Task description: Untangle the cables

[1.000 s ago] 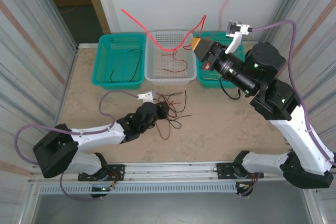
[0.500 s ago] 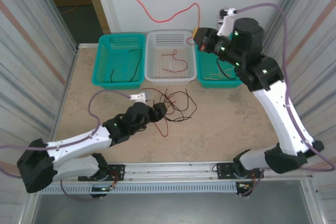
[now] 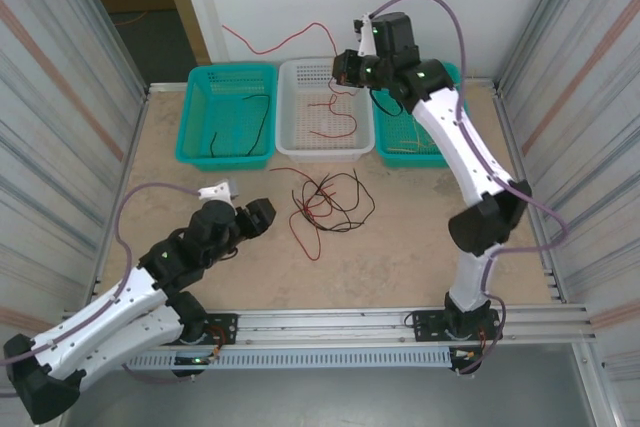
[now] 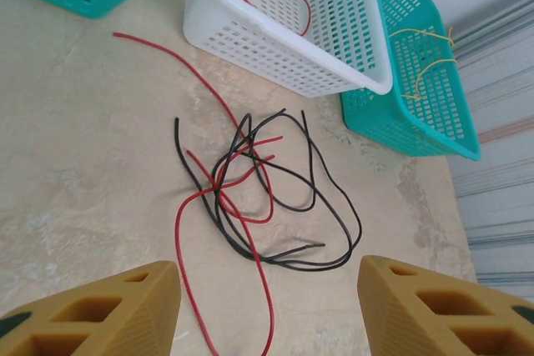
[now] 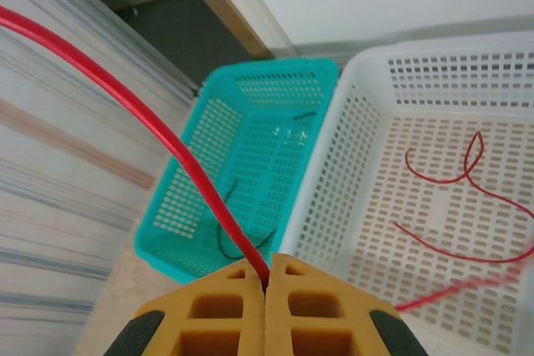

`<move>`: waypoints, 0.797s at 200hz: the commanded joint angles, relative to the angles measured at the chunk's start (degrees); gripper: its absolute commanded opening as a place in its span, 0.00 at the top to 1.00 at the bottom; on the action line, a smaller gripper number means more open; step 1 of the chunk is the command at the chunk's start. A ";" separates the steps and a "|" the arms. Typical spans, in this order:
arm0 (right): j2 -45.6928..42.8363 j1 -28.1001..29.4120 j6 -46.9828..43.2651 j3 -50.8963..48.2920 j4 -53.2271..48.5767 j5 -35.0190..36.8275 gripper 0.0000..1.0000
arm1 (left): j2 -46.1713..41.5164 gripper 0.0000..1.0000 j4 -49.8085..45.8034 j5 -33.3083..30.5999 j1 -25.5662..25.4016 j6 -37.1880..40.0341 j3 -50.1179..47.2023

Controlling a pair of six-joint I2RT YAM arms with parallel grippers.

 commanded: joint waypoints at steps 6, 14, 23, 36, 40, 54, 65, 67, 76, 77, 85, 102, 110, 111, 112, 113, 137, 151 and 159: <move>6.80 -0.58 -2.84 6.53 -3.09 -0.37 1.00 | -0.30 0.41 -4.25 1.30 0.82 0.74 -0.52; 8.61 -0.68 -1.89 8.03 -3.27 -0.24 1.00 | 0.17 0.41 -4.53 1.71 1.18 0.99 -0.32; 10.42 -1.00 0.41 9.18 -3.27 0.09 1.00 | 0.69 0.41 -4.51 2.60 1.85 1.19 -0.14; 12.23 -1.67 5.26 9.48 -2.86 -0.17 1.00 | 1.73 0.41 -5.04 4.56 3.38 1.37 0.21; 12.67 -1.88 7.05 9.36 -2.56 -0.40 1.00 | 2.08 0.41 -5.27 5.14 3.89 1.37 0.35; 13.86 -2.51 13.33 8.13 -1.23 -0.51 1.00 | 3.44 0.42 -5.68 7.39 5.75 1.50 0.63; 14.56 -2.69 18.19 6.74 0.00 0.63 1.00 | 4.43 0.42 -5.52 8.94 6.97 1.71 0.63; 14.78 -2.82 19.61 6.34 0.68 0.54 1.00 | 4.65 0.42 -5.52 9.16 7.18 1.79 0.64; 15.52 -3.17 23.13 5.08 3.14 -0.07 1.00 | 5.48 0.43 -5.20 10.13 7.77 1.96 0.67; 15.64 -3.20 23.58 4.91 3.50 -0.18 1.00 | 5.58 0.43 -5.14 10.22 7.80 1.98 0.67; 16.53 -3.52 26.81 4.37 5.33 -0.43 1.00 | 6.31 0.43 -4.93 10.85 8.15 2.30 0.80; 19.63 -4.36 33.88 5.21 6.84 0.16 1.00 | 7.69 0.43 -5.09 11.34 8.19 2.86 1.49; 20.94 -4.84 36.44 5.45 7.85 -0.51 1.00 | 8.16 0.43 -5.45 11.36 8.21 3.19 1.76; 21.12 -4.91 36.82 5.49 8.05 -0.67 1.00 | 8.20 0.43 -5.48 11.36 8.24 3.25 1.83; 21.34 -4.95 37.14 5.51 8.23 -0.79 1.00 | 8.26 0.43 -5.54 11.37 8.21 3.28 1.87; 21.49 -5.01 37.48 5.56 8.37 -0.94 1.00 | 8.29 0.43 -5.58 11.37 8.24 3.33 1.88; 25.24 -5.06 42.67 8.83 7.32 -0.74 1.00 | 9.02 0.42 -6.83 11.51 8.95 4.16 2.43; 26.94 -4.81 43.12 11.62 4.76 0.50 1.00 | 9.48 0.40 -7.06 12.69 10.05 4.43 2.43; 27.43 -4.79 43.94 11.86 4.21 0.90 1.00 | 9.85 0.38 -6.91 13.41 10.74 4.52 2.43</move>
